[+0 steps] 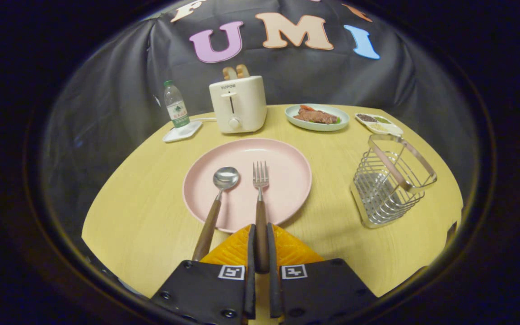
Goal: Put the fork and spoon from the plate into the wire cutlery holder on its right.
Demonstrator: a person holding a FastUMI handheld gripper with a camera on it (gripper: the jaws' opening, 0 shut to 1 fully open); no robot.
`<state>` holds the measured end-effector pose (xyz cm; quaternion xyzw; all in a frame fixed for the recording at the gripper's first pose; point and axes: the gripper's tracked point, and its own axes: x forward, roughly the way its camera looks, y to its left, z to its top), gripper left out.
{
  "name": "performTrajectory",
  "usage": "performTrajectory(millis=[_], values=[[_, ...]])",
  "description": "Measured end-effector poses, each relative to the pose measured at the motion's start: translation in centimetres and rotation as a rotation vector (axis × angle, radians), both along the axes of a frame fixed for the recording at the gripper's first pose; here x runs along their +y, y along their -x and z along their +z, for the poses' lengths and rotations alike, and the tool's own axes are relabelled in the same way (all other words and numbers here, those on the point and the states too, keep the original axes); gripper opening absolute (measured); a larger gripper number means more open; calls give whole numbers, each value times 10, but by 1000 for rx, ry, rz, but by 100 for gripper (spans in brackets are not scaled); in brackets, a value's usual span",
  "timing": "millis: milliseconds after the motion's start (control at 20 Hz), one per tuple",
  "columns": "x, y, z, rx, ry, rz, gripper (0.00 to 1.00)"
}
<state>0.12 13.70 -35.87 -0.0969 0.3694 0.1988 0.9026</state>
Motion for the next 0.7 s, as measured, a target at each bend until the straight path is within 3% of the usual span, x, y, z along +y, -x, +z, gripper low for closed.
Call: performTrajectory(millis=[100, 450, 700], values=[[-4, -2, 2, -7, 9, -14, 10], [0, -4, 22, -23, -20, -11, 9], [-2, -11, 68, -57, -54, -16, 9]])
